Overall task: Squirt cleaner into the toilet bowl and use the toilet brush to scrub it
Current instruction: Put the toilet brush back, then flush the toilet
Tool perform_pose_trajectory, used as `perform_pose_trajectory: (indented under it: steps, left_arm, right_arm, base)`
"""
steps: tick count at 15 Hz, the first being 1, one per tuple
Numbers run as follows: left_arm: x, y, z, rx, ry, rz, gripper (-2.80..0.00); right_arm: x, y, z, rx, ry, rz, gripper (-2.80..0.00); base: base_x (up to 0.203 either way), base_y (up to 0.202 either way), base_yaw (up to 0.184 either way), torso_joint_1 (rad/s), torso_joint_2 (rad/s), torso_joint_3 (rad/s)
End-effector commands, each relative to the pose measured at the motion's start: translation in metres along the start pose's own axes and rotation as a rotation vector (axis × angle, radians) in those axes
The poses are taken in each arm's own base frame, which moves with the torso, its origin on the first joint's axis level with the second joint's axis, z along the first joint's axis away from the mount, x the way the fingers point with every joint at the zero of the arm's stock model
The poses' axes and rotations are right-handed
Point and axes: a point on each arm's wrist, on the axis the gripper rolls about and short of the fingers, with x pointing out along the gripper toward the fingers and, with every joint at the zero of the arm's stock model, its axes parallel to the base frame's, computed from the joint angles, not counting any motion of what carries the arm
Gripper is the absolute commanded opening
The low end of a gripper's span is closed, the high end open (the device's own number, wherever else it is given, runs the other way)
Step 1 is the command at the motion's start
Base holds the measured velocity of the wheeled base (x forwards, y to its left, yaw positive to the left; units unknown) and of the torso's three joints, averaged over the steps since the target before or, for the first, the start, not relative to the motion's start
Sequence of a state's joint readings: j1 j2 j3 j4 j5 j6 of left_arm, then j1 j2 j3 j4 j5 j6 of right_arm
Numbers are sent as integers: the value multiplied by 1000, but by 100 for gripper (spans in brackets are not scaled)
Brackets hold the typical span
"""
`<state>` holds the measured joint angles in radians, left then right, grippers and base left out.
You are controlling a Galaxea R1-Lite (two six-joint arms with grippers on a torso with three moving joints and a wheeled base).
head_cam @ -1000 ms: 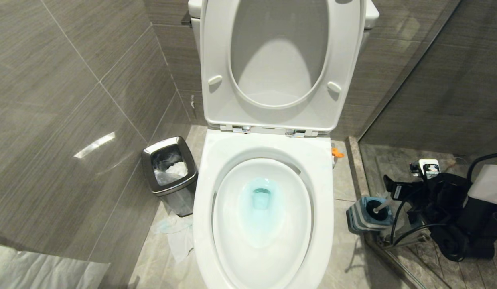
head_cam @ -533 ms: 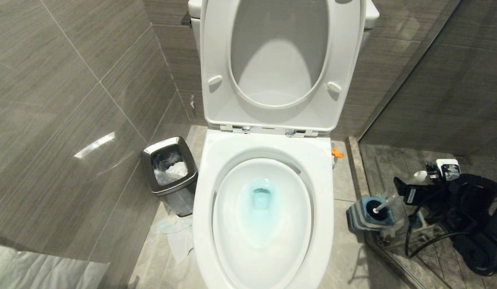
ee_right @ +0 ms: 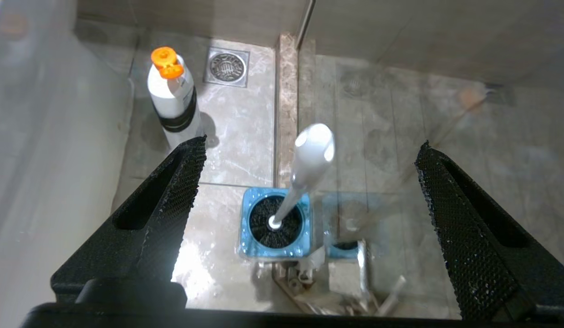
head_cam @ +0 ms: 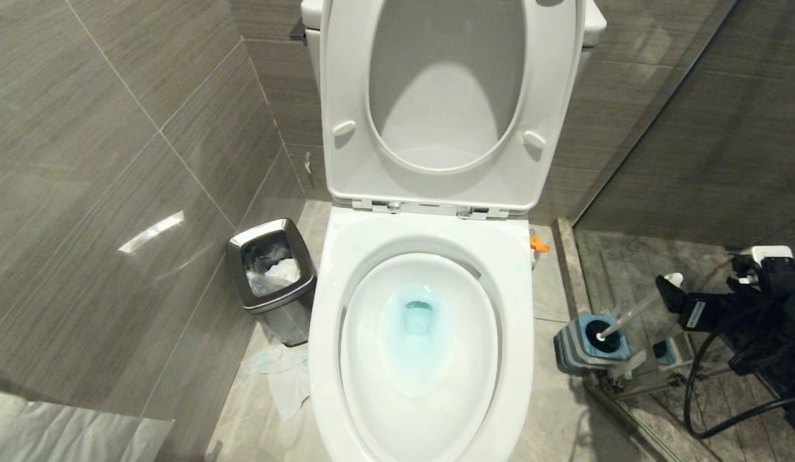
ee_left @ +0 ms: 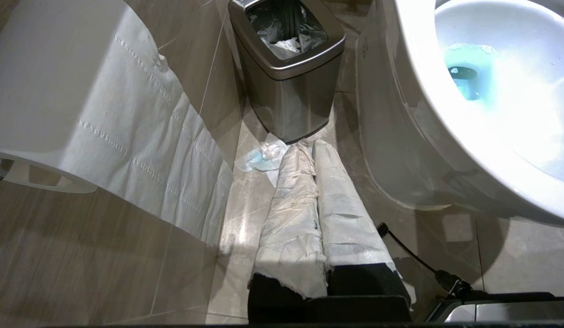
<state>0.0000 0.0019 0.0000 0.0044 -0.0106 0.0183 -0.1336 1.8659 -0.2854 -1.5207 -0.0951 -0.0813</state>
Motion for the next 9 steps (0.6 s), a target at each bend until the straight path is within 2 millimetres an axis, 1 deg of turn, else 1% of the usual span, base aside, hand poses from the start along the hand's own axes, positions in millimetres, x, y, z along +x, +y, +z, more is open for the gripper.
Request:
perform_pose_trajectory:
  steps: [1, 2, 3, 9]
  left_arm:
    - [0, 0, 0, 0, 1, 0, -280]
    - [0, 0, 0, 0, 1, 0, -280]
    - [0, 0, 0, 0, 1, 0, -280]
    - [0, 0, 0, 0, 1, 0, -280]
  right_arm:
    - [-19, -3, 17, 5, -66, -4, 0]
    - [-23, -4, 20, 6, -79, 0, 0]
    - [-27, -4, 24, 6, -96, 4, -280]
    - [-48, -9, 52, -6, -221, -6, -280]
  base:
    - [0, 0, 0, 0, 0, 0]
    - [0, 0, 0, 0, 0, 0]
    - [0, 0, 0, 0, 0, 0]
    - [0, 0, 0, 0, 0, 0]
